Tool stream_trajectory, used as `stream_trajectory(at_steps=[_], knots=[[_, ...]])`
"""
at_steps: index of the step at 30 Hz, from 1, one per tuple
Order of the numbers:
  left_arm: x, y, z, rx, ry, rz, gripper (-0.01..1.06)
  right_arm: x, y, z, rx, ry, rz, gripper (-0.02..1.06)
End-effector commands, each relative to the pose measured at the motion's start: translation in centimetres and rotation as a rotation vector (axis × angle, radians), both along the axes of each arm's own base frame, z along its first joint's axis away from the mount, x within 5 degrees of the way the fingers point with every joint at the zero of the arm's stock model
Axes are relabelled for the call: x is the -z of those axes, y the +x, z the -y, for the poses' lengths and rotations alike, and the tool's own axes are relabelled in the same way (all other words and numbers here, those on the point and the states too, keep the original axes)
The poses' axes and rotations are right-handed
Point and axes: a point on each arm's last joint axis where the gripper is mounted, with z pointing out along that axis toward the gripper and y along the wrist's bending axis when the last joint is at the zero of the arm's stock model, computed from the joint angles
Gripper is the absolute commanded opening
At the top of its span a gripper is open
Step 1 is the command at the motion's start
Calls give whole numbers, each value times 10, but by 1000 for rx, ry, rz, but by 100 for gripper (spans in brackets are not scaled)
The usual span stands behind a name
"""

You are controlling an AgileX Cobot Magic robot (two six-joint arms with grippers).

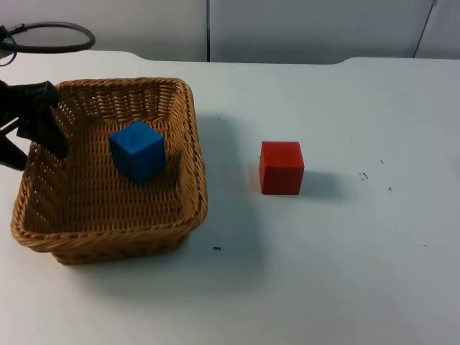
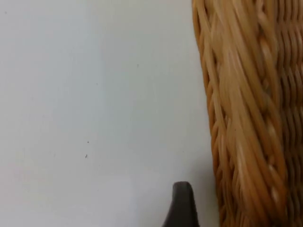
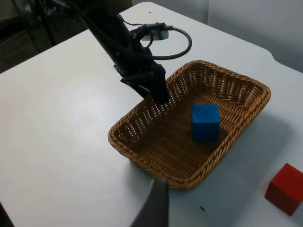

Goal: Pick up the basket with the left hand and place the blue cube into the basket with the right hand.

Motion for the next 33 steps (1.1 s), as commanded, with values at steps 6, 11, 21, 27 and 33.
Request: stream_trajectory(at_steps=[6, 11, 21, 27, 33], knots=[[-43, -1, -3, -17, 18, 92, 63, 1, -1, 0, -6, -4, 9, 79], [-87, -10, -1, -51, 4, 180, 63, 1, -1, 1, -7, -6, 12, 79], [-206, -68, 8, -3, -14, 447, 63, 1, -1, 1, -18, -23, 33, 79], [-263, -127, 17, 73, -22, 573, 63, 1, -1, 1, -27, -34, 46, 79], [-288, -175, 24, 138, -13, 661, 63, 2, -2, 1, -29, -42, 34, 79]])
